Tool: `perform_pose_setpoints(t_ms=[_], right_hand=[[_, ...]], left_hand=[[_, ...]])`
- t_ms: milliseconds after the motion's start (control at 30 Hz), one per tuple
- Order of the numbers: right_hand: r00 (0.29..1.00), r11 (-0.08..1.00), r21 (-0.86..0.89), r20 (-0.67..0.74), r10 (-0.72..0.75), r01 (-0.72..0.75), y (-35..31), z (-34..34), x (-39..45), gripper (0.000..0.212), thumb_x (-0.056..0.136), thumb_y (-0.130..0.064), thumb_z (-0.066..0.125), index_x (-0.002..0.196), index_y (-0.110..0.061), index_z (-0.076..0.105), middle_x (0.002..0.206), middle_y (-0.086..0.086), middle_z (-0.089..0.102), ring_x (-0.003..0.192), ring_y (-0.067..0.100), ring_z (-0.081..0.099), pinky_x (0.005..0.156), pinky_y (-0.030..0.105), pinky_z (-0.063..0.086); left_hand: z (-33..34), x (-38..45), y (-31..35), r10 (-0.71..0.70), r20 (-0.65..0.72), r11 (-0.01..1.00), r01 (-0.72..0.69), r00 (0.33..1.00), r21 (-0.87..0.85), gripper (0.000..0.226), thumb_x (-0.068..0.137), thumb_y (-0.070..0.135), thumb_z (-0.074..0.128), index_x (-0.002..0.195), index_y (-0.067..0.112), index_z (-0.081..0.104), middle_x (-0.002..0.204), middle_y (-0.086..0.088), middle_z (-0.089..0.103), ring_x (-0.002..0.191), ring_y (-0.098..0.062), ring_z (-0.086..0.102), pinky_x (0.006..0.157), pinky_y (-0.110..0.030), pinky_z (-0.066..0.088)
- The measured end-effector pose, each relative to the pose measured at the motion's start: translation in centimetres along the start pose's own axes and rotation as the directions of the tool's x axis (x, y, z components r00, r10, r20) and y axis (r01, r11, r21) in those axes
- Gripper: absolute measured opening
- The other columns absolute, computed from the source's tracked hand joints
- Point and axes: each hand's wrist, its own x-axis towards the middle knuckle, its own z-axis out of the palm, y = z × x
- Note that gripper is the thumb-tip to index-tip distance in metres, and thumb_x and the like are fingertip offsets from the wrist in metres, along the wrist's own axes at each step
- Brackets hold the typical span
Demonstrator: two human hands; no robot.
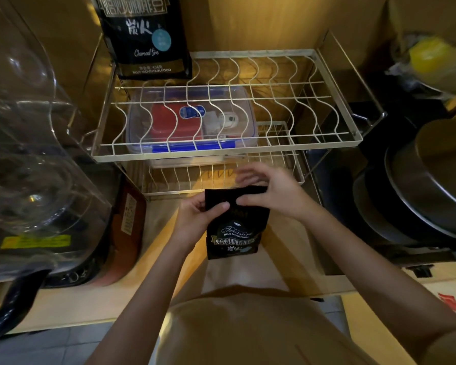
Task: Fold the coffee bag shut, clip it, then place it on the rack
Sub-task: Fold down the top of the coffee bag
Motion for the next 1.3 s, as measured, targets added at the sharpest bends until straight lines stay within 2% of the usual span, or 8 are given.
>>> perform_pose_setpoints(t_ms=[167,300,467,700,933,1033,1167,1300], right_hand=[[0.985,0.96,0.229,0.105,0.139,-0.159,3.7,0.8,-2.0,0.052,0.064,-0.005,0.078,0.108,-0.025,0.058,0.108,-0.007,0.063,0.106,0.008,0.057,0.088,0.023,0.048],[0.99,0.934,0.349,-0.08,0.113,-0.079,5.7,2.2,-2.4,0.023,0.072,0.001,0.069,0.094,-0.007,0.068,0.087,-0.005,0.07,0.087,0.011,0.066,0.077,0.023,0.052],[0.978,0.894,0.446,-0.167,0.126,-0.039,6.3,2.4,-2.4,0.023,0.074,0.004,0.066,0.097,-0.001,0.066,0.071,-0.014,0.073,0.077,0.001,0.067,0.07,0.013,0.052],[0.963,0.859,0.51,-0.211,0.168,-0.038,6.3,2.2,-1.9,0.021,0.077,0.003,0.064,0.096,-0.004,0.067,0.073,-0.015,0.074,0.076,0.001,0.067,0.067,0.011,0.051],[0.938,0.873,0.486,-0.29,0.188,-0.025,5.8,2.5,-1.7,0.013,0.079,-0.001,0.063,0.081,0.011,0.067,0.083,0.029,0.07,0.078,0.021,0.06,0.072,0.028,0.045],[0.945,0.87,0.49,-0.255,0.205,-0.056,5.7,1.8,-1.4,0.016,0.08,-0.004,0.063,0.066,-0.009,0.067,0.058,-0.008,0.07,0.062,0.001,0.061,0.063,0.012,0.046],[0.956,0.861,0.505,-0.216,0.2,-0.066,6.1,2.1,-1.4,0.022,0.083,-0.008,0.06,0.072,0.011,0.058,0.064,0.006,0.058,0.066,0.015,0.053,0.064,0.02,0.041],[0.951,0.85,0.52,-0.213,0.224,-0.083,6.5,2.3,-1.8,0.026,0.087,-0.01,0.054,0.062,-0.015,0.058,0.052,-0.013,0.064,0.056,-0.004,0.057,0.057,0.007,0.044]], left_hand=[[0.0,-0.5,-0.4,-0.052,-0.016,0.991,0.05,0.999,-0.124,0.015,0.075,0.002,0.064,0.084,0.014,0.067,0.07,0.009,0.074,0.072,-0.008,0.068,0.062,-0.018,0.056],[-0.1,-0.2,-0.4,-0.063,-0.074,0.99,0.053,0.995,-0.129,0.016,0.074,0.003,0.066,0.084,0.016,0.069,0.071,0.011,0.075,0.073,-0.005,0.068,0.061,-0.016,0.054],[0.3,-0.2,-0.7,-0.093,-0.083,0.975,0.073,0.992,-0.208,0.016,0.07,0.013,0.067,0.084,0.018,0.07,0.073,0.008,0.075,0.076,-0.008,0.068,0.063,-0.017,0.054],[-0.3,0.8,0.7,-0.001,-0.072,1.0,0.001,0.997,0.001,0.014,0.078,0.005,0.063,0.085,0.016,0.068,0.069,0.018,0.073,0.073,0.001,0.067,0.06,-0.01,0.052],[-0.2,-0.1,0.5,-0.039,-0.114,0.999,0.043,0.993,0.03,0.009,0.081,0.014,0.061,0.077,0.012,0.069,0.063,0.01,0.072,0.067,-0.001,0.065,0.058,-0.011,0.05],[-0.3,0.5,0.8,-0.063,-0.138,0.998,0.063,0.988,0.001,0.019,0.082,0.015,0.059,0.082,-0.003,0.066,0.074,-0.008,0.067,0.071,-0.012,0.061,0.064,-0.022,0.047],[0.3,0.6,0.7,-0.064,-0.146,0.998,0.064,0.987,-0.005,0.016,0.086,0.015,0.054,0.08,0.003,0.063,0.074,-0.005,0.063,0.058,0.003,0.059,0.055,-0.011,0.047],[0.6,0.8,0.9,-0.027,-0.172,0.99,0.05,0.985,0.132,0.02,0.087,0.019,0.053,0.07,0.011,0.059,0.065,-0.002,0.059,0.052,0.003,0.056,0.049,-0.011,0.045]])
